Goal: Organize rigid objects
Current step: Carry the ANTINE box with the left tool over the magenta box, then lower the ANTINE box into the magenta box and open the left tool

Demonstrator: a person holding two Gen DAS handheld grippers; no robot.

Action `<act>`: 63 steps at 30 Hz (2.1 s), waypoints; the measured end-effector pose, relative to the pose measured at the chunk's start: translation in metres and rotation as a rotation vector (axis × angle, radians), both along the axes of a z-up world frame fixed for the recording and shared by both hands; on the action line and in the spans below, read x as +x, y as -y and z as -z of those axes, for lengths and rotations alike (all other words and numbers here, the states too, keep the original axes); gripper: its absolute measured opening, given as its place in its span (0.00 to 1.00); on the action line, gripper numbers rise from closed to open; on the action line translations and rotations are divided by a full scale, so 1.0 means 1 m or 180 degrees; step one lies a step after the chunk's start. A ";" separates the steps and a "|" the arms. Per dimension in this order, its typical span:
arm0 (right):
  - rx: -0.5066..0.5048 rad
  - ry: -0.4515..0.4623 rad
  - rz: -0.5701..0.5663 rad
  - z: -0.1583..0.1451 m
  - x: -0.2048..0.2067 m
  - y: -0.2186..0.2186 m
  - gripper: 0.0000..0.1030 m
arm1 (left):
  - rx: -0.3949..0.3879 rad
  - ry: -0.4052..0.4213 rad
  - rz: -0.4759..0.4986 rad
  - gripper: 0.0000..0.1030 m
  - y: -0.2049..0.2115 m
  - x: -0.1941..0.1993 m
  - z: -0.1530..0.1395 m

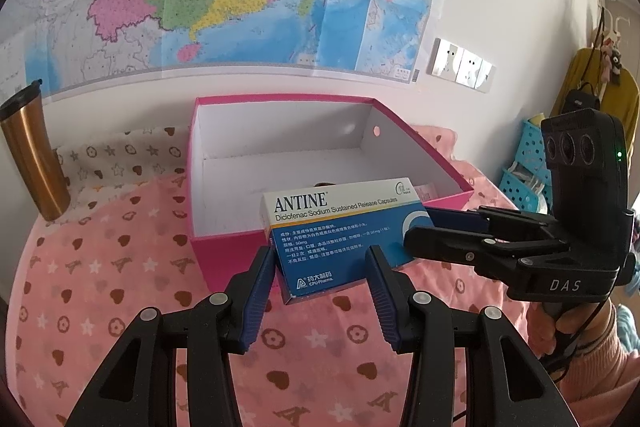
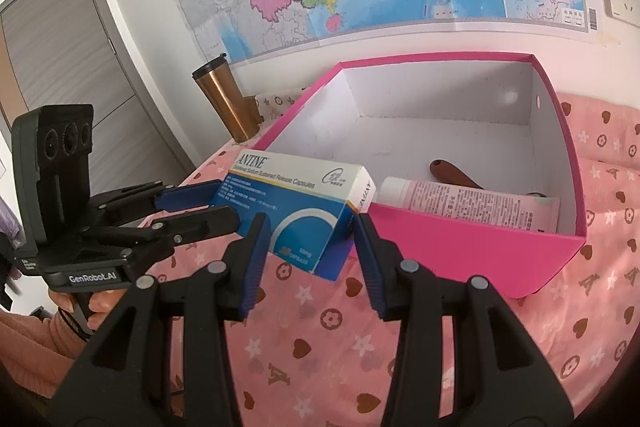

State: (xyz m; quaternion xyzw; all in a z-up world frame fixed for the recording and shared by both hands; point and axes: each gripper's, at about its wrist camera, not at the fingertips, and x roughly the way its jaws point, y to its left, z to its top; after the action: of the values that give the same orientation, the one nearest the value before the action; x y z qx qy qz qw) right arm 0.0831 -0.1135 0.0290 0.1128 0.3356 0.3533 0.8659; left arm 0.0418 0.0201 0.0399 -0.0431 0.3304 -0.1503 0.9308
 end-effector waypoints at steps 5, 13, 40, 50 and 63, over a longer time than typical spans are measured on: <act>-0.0002 -0.0002 0.0002 0.000 0.000 0.000 0.45 | 0.0009 0.0006 -0.0004 0.45 0.000 0.002 0.000; 0.0009 0.0007 -0.0001 -0.002 0.002 0.001 0.45 | 0.0019 0.0008 -0.0010 0.45 -0.001 0.005 -0.001; 0.0053 0.0031 -0.0008 -0.006 0.010 -0.003 0.45 | -0.0015 0.0017 -0.0036 0.45 -0.007 0.011 -0.003; 0.0072 0.0044 -0.0005 -0.008 0.014 -0.005 0.45 | -0.0022 0.0037 -0.0057 0.45 -0.010 0.018 -0.007; 0.0106 0.0051 0.0012 -0.008 0.022 -0.005 0.45 | 0.0013 0.0065 -0.0059 0.45 -0.010 0.026 -0.009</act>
State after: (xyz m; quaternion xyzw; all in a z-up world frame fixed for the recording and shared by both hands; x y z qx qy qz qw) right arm 0.1048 -0.1081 0.0372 0.1250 0.3225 0.3580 0.8673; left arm 0.0674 0.0301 0.0490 -0.0427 0.3207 -0.1415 0.9356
